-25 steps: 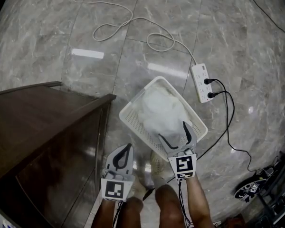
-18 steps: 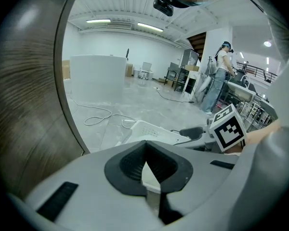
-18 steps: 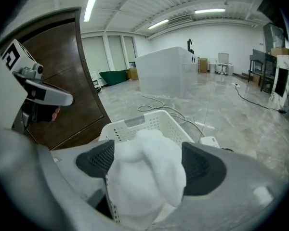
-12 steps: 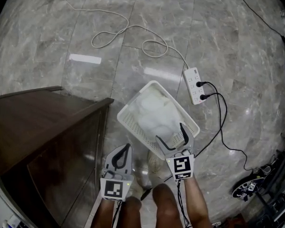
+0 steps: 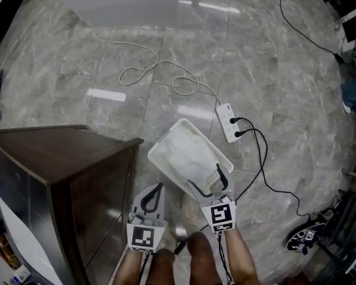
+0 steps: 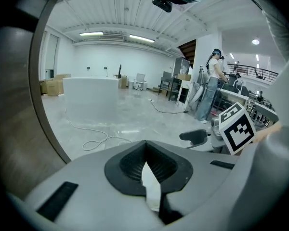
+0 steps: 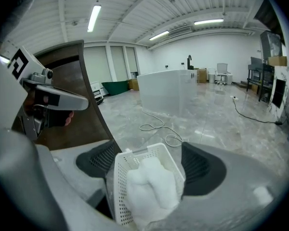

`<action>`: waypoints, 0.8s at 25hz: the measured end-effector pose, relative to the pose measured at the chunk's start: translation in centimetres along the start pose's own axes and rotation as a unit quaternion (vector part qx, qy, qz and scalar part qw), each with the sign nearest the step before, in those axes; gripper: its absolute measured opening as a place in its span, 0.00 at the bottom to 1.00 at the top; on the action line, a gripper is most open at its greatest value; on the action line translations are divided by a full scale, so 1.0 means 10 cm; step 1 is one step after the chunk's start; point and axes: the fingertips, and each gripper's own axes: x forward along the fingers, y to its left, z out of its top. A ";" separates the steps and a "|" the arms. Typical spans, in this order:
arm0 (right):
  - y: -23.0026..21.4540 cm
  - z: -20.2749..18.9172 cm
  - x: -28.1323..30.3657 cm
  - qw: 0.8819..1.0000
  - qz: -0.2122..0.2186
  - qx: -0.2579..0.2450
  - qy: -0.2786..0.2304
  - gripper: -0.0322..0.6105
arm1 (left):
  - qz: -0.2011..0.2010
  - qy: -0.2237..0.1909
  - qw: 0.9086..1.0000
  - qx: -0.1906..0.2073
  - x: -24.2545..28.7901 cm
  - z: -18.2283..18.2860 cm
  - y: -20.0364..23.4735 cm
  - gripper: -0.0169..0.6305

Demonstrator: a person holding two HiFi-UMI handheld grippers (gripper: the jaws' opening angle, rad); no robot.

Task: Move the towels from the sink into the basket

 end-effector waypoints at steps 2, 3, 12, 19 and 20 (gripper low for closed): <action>0.03 0.20 -0.19 1.000 -0.001 0.003 -0.005 0.72 | -0.002 -0.009 1.000 0.007 -0.15 0.23 -0.09 0.04; 0.03 0.30 -0.29 1.000 -0.002 0.004 -0.009 0.72 | -0.005 -0.016 1.000 0.023 -0.22 0.34 -0.12 0.04; 0.11 1.32 -1.10 0.998 -0.025 -0.009 -0.052 0.63 | -0.012 -0.064 0.995 0.082 -0.90 1.28 -0.40 0.04; 0.43 2.07 -1.81 0.996 -0.036 -0.020 -0.084 0.49 | -0.011 -0.098 0.991 0.090 -1.60 1.99 -0.61 0.04; 0.48 2.18 -1.90 0.995 -0.038 -0.021 -0.089 0.47 | -0.011 -0.101 0.990 0.097 -1.70 2.07 -0.64 0.04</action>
